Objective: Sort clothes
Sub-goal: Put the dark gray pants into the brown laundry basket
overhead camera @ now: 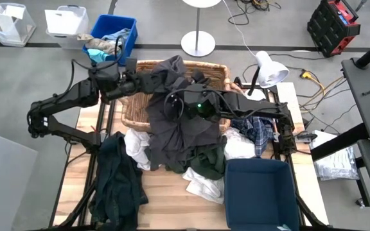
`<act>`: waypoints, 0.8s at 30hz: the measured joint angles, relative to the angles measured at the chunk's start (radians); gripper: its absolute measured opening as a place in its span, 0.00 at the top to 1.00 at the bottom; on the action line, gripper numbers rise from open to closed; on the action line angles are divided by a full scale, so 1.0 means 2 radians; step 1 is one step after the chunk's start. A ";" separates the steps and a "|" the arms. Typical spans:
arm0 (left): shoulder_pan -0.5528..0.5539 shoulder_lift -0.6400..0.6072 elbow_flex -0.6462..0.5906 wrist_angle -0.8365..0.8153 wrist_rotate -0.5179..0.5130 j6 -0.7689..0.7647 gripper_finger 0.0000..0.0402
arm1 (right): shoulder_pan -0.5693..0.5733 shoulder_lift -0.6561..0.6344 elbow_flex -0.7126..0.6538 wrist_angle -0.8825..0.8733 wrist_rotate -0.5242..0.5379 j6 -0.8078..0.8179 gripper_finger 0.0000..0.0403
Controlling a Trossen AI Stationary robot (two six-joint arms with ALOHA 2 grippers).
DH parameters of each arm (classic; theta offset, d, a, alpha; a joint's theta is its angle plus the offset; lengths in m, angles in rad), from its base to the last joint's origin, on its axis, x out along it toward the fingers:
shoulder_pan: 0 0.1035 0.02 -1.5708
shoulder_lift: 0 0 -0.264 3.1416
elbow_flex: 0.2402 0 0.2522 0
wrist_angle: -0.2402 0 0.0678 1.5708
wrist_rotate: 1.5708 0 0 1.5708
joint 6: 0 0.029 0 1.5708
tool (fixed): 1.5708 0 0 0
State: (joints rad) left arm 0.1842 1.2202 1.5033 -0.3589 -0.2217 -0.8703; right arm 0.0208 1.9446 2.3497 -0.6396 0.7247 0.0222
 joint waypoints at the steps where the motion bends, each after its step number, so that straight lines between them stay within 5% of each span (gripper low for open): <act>1: 0.000 -0.002 0.000 -0.003 0.001 0.006 0.96 | 0.000 -0.001 0.000 0.001 -0.001 -0.009 0.88; 10: 0.001 -0.031 0.001 -0.025 -0.011 0.135 0.96 | 0.002 -0.027 0.000 0.013 -0.046 -0.017 0.95; 18: 0.001 -0.039 0.010 -0.029 -0.009 0.163 0.95 | 0.002 -0.039 0.001 0.024 -0.057 -0.021 0.95; 24: 0.001 -0.040 0.015 -0.040 0.002 0.169 0.83 | 0.002 -0.042 0.003 0.022 -0.045 -0.021 0.96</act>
State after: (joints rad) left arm 0.1871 1.1400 1.5330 -0.4393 -0.2180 -0.5315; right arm 0.0254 1.8602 2.3549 -0.5958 0.6354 -0.0194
